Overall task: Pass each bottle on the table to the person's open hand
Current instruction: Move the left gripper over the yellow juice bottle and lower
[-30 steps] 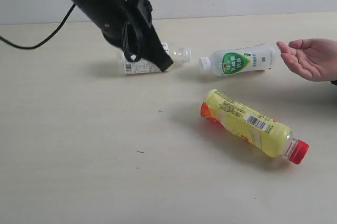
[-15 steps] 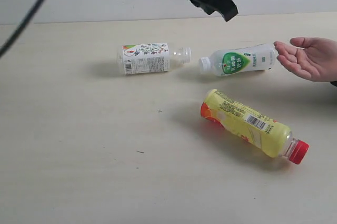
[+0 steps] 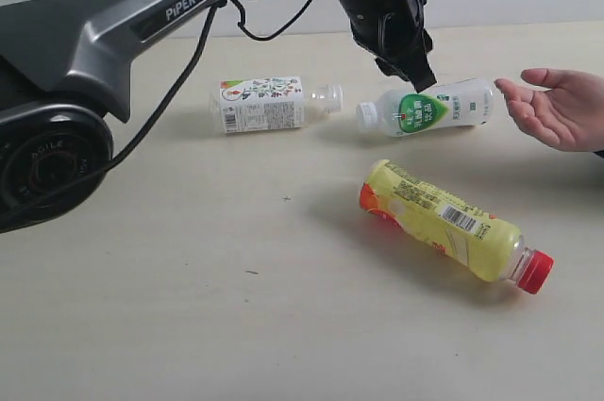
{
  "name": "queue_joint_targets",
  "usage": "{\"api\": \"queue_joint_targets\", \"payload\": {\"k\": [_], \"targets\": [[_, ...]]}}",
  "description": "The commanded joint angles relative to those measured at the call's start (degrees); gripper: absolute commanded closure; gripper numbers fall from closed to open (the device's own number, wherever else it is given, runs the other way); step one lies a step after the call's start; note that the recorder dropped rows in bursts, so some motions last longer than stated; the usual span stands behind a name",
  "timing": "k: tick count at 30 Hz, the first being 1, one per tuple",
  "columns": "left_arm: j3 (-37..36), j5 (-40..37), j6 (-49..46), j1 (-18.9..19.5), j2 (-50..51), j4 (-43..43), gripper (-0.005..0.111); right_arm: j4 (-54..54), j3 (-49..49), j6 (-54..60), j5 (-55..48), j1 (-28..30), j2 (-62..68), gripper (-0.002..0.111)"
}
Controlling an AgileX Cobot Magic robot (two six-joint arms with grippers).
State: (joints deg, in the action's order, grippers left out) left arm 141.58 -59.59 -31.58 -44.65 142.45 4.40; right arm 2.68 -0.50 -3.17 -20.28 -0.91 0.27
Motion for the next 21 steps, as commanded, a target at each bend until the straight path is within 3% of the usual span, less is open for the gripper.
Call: {"api": "queue_joint_targets", "payload": {"k": [1, 3, 13, 21], "targets": [[0.6, 4.9, -1.0, -0.3, 0.9, 0.4, 0.018, 0.3, 0.2, 0.1, 0.2, 0.3, -0.3, 0.108], [0.6, 5.8, -0.7, -0.6, 1.3, -0.3, 0.014, 0.3, 0.2, 0.1, 0.2, 0.3, -0.3, 0.108], [0.6, 5.3, 2.5, -0.9, 3.4, -1.3, 0.019, 0.3, 0.2, 0.1, 0.2, 0.3, -0.3, 0.108], [0.6, 8.7, -2.1, -1.3, 5.8, -2.4, 0.023, 0.3, 0.2, 0.1, 0.2, 0.3, -0.3, 0.108]]}}
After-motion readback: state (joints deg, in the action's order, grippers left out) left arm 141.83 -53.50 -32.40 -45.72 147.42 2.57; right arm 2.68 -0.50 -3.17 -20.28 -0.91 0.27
